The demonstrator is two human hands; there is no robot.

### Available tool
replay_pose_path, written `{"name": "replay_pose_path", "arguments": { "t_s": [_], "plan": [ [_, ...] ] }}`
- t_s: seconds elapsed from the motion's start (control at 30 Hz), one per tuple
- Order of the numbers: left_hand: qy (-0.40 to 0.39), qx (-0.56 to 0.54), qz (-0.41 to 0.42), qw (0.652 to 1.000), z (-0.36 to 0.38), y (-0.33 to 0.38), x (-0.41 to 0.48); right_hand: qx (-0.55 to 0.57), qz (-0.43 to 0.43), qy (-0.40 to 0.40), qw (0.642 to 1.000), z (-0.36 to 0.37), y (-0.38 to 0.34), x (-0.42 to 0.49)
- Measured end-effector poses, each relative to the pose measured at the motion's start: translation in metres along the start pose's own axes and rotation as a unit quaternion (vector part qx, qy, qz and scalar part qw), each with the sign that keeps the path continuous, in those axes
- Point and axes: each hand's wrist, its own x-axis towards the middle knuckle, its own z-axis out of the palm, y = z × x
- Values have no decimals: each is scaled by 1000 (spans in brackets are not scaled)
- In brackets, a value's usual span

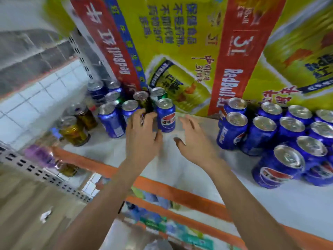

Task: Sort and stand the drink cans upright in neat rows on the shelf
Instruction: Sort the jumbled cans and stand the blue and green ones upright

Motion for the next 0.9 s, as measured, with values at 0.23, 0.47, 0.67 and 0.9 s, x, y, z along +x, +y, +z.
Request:
{"name": "replay_pose_path", "arguments": {
  "t_s": [0.23,0.47,0.67,0.9],
  "plan": [
    [-154,106,-94,978,6,-70,60,-62,23,10,998,30,-15,84],
    [-159,88,11,983,6,-59,60,-41,49,-23,998,19,-19,106],
    [-217,-21,21,976,11,-31,68,-138,62,-60,987,-23,3,98],
    [-282,-117,58,950,45,33,79,-266,82,-73,958,-65,39,97]
  ]
}}
